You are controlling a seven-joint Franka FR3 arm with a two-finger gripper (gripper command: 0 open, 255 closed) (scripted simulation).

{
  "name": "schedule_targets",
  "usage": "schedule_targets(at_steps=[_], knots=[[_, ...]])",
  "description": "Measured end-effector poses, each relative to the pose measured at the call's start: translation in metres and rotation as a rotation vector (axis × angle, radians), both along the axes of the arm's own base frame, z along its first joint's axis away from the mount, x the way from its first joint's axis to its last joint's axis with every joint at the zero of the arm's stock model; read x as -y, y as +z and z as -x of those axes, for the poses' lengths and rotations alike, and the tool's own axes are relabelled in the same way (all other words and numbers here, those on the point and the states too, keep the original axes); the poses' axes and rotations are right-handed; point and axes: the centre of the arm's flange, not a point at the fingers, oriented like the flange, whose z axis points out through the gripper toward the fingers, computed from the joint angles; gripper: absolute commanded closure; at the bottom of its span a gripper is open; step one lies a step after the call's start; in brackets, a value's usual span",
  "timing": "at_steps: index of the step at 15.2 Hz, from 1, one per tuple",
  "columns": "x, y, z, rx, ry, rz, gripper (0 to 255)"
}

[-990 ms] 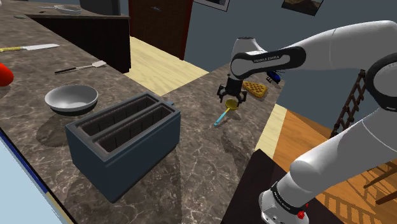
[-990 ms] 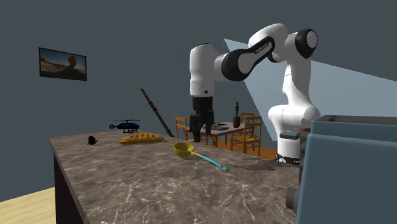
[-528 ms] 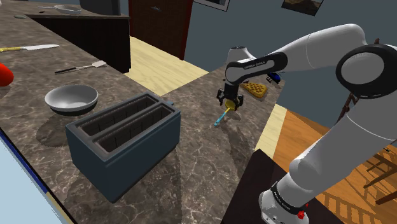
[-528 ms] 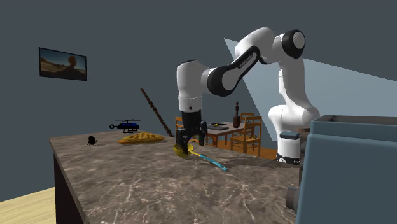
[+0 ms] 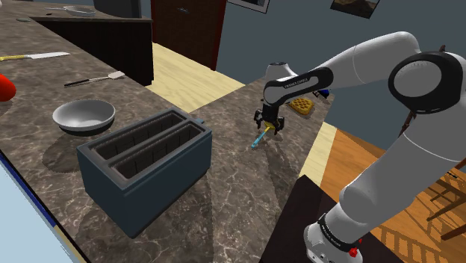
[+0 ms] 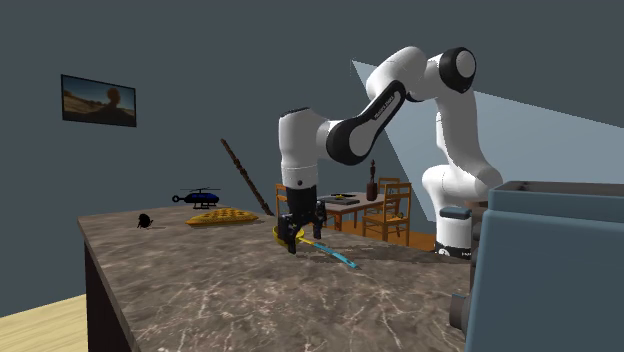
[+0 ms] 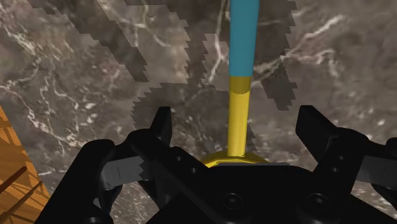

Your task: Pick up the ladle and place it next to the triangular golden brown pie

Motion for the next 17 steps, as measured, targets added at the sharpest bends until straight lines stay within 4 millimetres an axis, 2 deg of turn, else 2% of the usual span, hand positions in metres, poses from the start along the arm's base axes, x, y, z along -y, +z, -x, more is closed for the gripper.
schedule_targets(at_steps=[3, 4, 14, 17], knots=[[0.0, 0.0, 0.0, 0.0, 0.0, 0.0, 0], [0.0, 0.0, 0.0, 0.0, 0.0, 0.0, 255], [0.0, 0.0, 0.0, 0.0, 0.0, 0.0, 255], [0.0, 0.01, 0.0, 0.0, 0.0, 0.0, 255]])
